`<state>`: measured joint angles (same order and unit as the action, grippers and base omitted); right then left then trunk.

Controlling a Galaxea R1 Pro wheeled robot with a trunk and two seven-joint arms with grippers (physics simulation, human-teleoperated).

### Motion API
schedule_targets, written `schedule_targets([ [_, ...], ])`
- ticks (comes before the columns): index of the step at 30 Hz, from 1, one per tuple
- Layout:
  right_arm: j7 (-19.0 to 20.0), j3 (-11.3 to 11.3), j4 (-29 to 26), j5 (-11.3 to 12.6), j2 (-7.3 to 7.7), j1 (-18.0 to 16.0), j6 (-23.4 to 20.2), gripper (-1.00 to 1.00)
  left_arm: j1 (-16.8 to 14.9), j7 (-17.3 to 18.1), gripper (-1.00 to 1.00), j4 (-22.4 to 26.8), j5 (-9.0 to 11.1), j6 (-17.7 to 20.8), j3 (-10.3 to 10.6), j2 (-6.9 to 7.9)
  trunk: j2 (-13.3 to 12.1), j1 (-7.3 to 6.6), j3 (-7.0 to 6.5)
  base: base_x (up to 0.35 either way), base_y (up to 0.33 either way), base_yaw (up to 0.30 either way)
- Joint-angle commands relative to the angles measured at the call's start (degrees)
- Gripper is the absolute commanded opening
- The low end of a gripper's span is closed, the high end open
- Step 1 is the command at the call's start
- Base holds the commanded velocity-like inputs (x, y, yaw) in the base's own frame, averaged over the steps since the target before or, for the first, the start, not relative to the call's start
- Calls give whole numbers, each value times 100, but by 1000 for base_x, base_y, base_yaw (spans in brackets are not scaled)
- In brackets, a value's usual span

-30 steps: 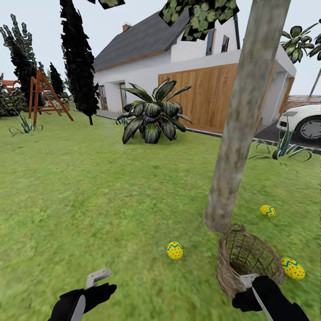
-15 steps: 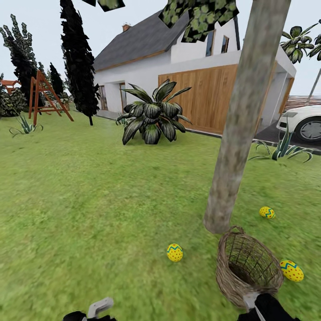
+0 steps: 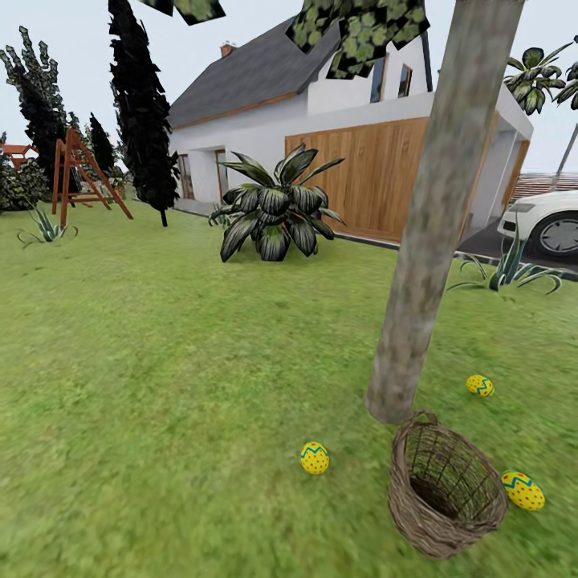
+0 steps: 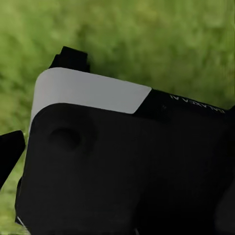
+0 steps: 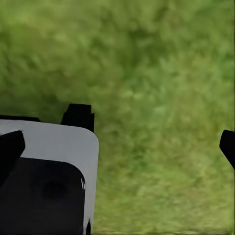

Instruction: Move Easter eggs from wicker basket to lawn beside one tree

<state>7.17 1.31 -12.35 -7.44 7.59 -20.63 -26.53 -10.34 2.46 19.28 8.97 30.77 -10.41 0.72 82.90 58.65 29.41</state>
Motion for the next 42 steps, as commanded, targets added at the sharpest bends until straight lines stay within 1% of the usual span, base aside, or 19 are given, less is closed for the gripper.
schedule_targets([
  [1,18,11,167,-64,-21,-2,134,100,-3,9,100,-194,24,-126,-31,8,-38,-23,-14,0,0,0],
  [4,-14,8,673,-66,-55,-2,603,100,-3,9,100,-769,18,-504,-26,25,-159,-89,-68,0,0,0],
  [6,-19,4,891,-65,-65,-2,749,100,-3,13,100,-1074,17,-659,-24,32,-239,-133,-103,0,0,0],
  [9,-22,2,1286,-65,-73,-2,1027,100,-3,22,100,-1667,23,-1081,-17,105,-359,-199,-157,0,0,0],
  [10,-22,1,1424,-64,-77,-2,1161,100,-3,24,100,-1896,24,-1302,-15,123,-399,-221,-175,0,0,0],
  [11,-23,1,1532,-64,-78,-2,1273,100,0,25,100,-2052,25,-1468,-14,137,-439,-243,-193,0,0,0],
  [12,-23,1,1577,-64,-76,-2,1336,100,3,26,100,-2115,25,-1535,-16,146,-480,-265,-211,0,0,0],
  [16,-20,3,1646,-60,-78,-2,1453,100,6,25,100,-2209,34,-1630,-17,209,-640,-352,-289,0,0,-51],
  [23,-14,7,1656,-63,-88,-2,1483,100,6,18,100,-2179,58,-1630,-32,194,-921,-506,-460,0,0,-214],
  [32,-28,2,1724,-71,-142,-2,1489,100,9,23,100,-2214,47,-1625,-33,231,-1282,-704,-683,0,0,-239],
  [34,-78,1,1757,-72,-159,-2,1530,100,18,25,100,-2223,44,-1633,-32,228,-1362,-748,-732,0,0,-239],
  [35,-169,1,1768,-73,-171,0,1542,100,28,26,100,-2225,44,-1643,-31,229,-1402,-770,-757,0,0,-239],
  [38,-367,1,1782,-73,-254,18,1555,100,51,26,100,-2226,43,-1658,-31,230,-1522,-836,-831,0,0,-239],
  [42,-457,1,1788,-60,-284,72,1569,100,65,28,100,-2227,43,-1669,-31,220,-1683,-924,-931,0,0,-238],
])
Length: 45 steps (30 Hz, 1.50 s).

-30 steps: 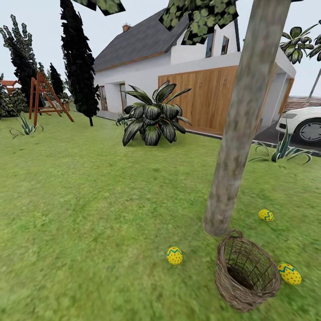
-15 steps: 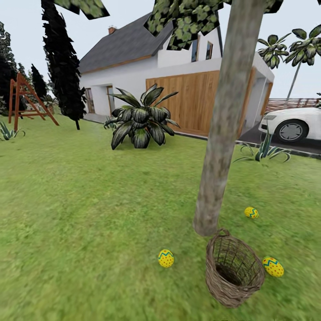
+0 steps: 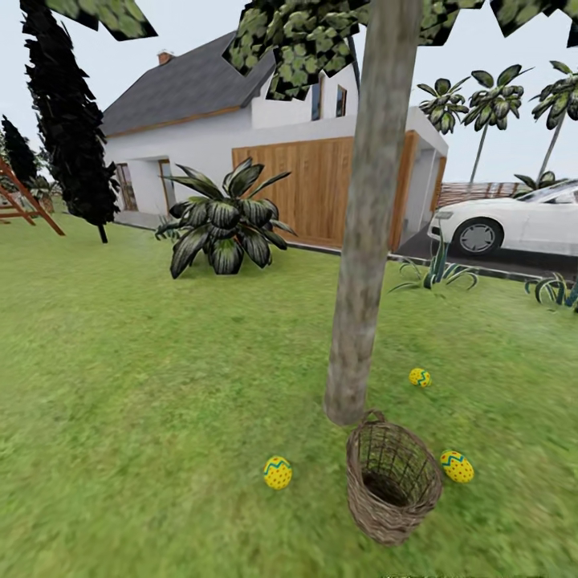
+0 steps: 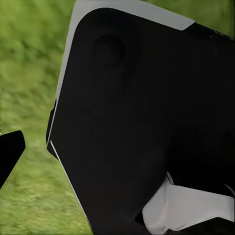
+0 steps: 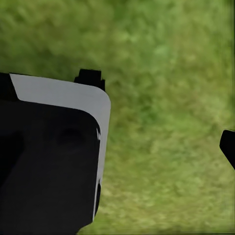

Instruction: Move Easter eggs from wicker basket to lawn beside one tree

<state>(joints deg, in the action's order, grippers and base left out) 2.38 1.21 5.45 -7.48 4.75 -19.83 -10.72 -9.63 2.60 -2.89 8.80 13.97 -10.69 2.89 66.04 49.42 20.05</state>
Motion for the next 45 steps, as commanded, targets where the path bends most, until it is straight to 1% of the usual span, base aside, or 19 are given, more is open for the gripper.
schedule_targets([
  [1,18,10,9,-52,0,2,-11,100,-5,17,100,-10,60,11,-3,4,-38,-23,-20,0,0,-238],
  [6,15,4,3,-36,10,21,-14,100,-4,21,100,-5,70,10,-6,1,-238,-132,-135,0,0,-188],
  [18,11,3,8,-34,-3,63,-7,100,0,21,100,-6,67,9,-9,-32,-719,-396,-354,0,0,-10],
  [20,9,7,9,-34,-10,209,62,100,15,21,100,-14,62,8,-4,-45,-800,-440,-390,0,0,0],
  [23,9,4,9,-35,-9,330,197,100,50,49,100,-17,61,3,-3,-50,-920,-506,-443,0,0,0],
  [27,9,3,9,-39,-9,536,331,100,212,186,100,-18,62,-70,-3,-59,-1080,-594,-515,0,0,0],
  [30,9,5,9,-42,-9,647,419,100,324,211,100,-19,67,-182,-8,-54,-1201,-659,-569,0,0,0],
  [35,8,4,9,-43,-9,928,661,100,474,217,100,-19,69,-226,-11,-54,-1401,-769,-659,0,0,0],
  [40,8,8,9,-43,-12,1100,747,100,626,215,100,-19,67,-234,-12,-86,-1602,-879,-749,0,0,0],
  [45,7,10,9,-43,-17,1261,793,100,884,214,100,-19,69,-240,-12,-119,-1802,-989,-838,0,0,0],
])
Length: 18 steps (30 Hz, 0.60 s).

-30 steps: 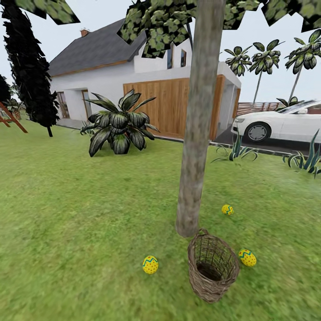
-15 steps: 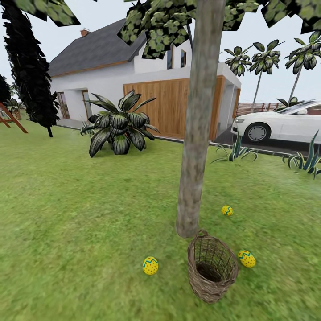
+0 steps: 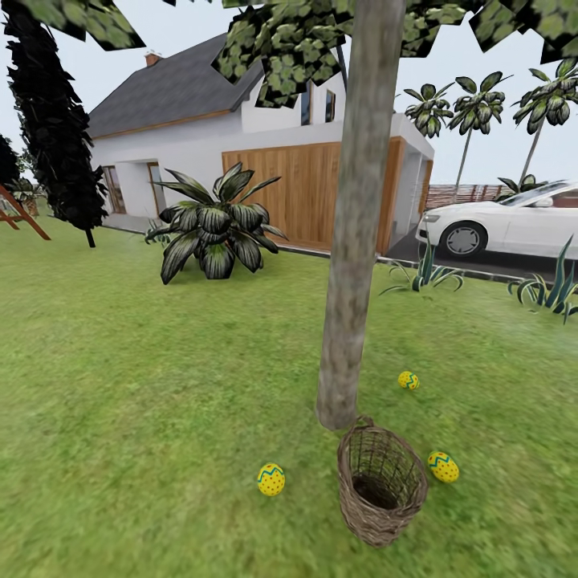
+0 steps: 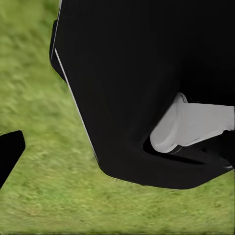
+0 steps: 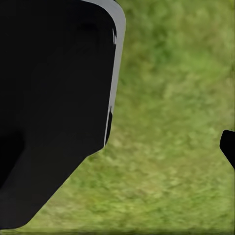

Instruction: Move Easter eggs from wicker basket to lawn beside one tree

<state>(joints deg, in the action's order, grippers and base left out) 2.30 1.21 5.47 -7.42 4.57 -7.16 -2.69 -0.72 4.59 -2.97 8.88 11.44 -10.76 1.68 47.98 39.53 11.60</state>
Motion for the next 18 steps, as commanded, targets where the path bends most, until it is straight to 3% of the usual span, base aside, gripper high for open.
schedule_targets([
  [1,15,7,7,-49,4,47,54,100,53,16,100,-11,61,8,-5,-11,-36,-22,-12,0,0,0],
  [5,8,10,9,-49,-79,341,186,100,392,16,100,-11,53,-151,-4,-198,-196,-110,-83,0,0,0],
  [11,7,11,23,-49,-103,493,175,100,628,16,100,-11,52,-396,2,-343,-437,-241,-191,0,0,0],
  [18,14,2,11,-41,-104,513,172,100,656,8,100,7,63,-447,3,-364,-718,-395,-317,0,0,0],
])
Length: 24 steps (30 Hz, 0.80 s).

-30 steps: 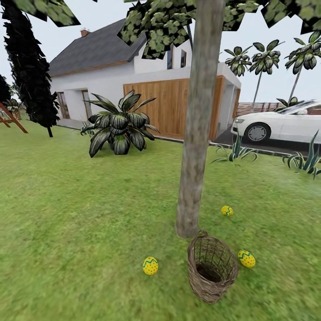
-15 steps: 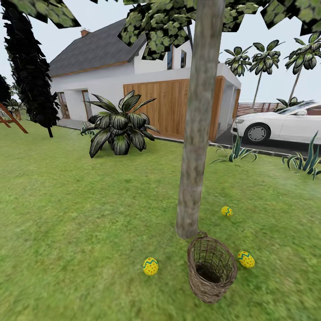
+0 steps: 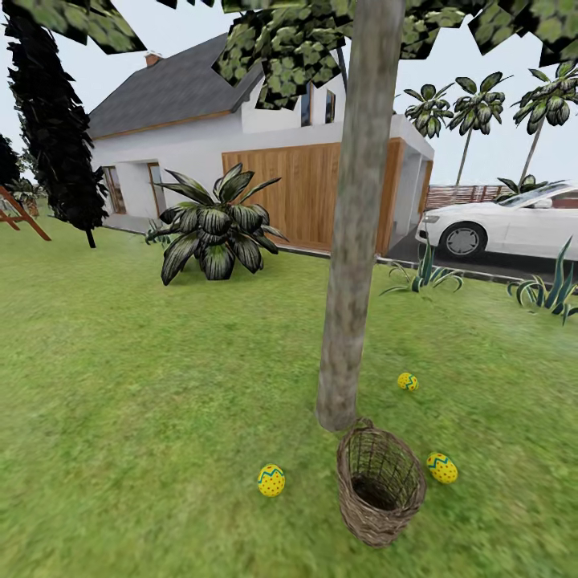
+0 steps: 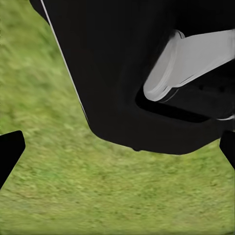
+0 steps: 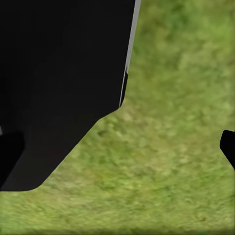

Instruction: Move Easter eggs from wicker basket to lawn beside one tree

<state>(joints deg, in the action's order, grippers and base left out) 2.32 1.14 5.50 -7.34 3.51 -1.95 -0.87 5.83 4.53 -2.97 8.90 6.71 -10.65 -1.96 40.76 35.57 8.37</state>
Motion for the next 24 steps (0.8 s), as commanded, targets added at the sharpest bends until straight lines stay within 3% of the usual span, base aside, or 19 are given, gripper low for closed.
schedule_targets([
  [1,13,9,6,-48,-1,-7,-7,100,1,14,100,11,58,25,-6,-3,-36,-21,-12,0,0,0],
  [24,14,9,-4,-48,-17,-7,-7,100,1,12,100,50,6,25,21,-16,-958,-527,-421,0,0,-8],
])
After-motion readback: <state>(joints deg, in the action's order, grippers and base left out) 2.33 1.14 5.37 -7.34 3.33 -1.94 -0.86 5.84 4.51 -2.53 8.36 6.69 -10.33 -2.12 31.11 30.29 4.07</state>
